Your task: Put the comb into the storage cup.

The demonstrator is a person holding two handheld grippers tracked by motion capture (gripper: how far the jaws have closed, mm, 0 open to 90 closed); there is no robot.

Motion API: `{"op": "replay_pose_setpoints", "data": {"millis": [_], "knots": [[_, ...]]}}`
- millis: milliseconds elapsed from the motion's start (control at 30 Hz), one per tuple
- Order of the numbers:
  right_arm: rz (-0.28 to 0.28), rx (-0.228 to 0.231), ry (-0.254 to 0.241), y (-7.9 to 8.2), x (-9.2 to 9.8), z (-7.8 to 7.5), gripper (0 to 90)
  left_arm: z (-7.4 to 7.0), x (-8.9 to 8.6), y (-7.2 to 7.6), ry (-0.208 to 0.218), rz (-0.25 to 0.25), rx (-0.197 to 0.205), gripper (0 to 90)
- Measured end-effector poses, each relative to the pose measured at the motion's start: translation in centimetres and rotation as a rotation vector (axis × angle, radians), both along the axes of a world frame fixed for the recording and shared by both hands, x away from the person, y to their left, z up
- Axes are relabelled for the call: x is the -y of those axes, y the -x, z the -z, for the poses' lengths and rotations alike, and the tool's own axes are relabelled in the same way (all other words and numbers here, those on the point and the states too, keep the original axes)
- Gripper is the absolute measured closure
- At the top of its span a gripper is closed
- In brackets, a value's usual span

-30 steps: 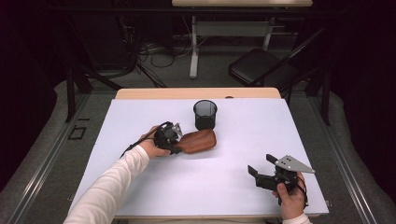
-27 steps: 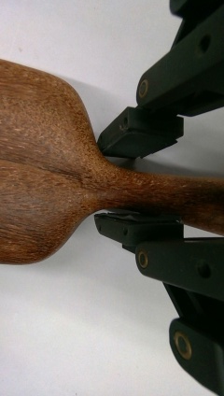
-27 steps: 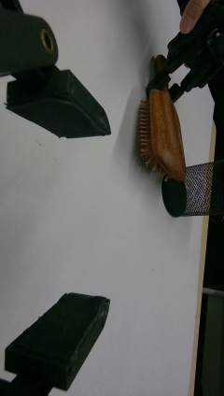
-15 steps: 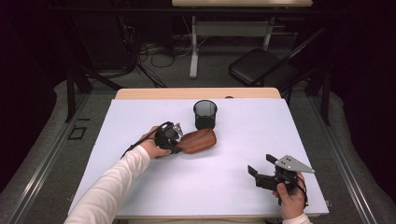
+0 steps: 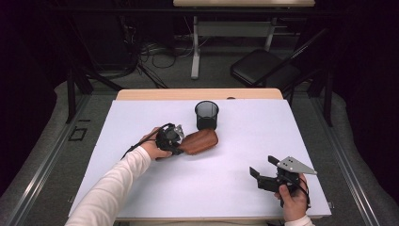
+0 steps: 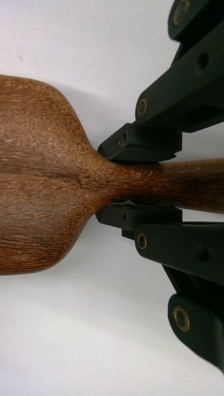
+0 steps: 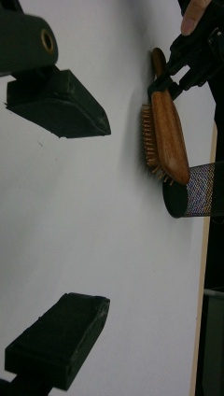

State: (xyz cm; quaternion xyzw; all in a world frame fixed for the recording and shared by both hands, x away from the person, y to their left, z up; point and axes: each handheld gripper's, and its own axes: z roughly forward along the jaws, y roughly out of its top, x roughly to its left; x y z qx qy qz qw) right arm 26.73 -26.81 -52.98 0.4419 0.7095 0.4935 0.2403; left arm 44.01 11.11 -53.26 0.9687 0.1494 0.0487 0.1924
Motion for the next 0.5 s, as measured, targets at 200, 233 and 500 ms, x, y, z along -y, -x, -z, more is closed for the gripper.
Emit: {"op": "replay_pose_setpoints", "data": {"millis": [200, 233, 500], "knots": [[-0.002, 0.000, -0.002, -0.05, -0.02, 0.05, 14.0, -0.03, 0.00, -0.02, -0.002, 0.000, -0.001, 71.6], [-0.001, 0.001, -0.002, -0.07, -0.04, 0.08, 14.0, -0.02, -0.01, -0.03, 0.001, -0.003, -0.004, 71.7], [-0.004, -0.006, 0.004, -0.10, -0.03, 0.12, 14.0, -0.20, 0.02, 0.02, 0.009, -0.017, -0.016, 72.1]]}}
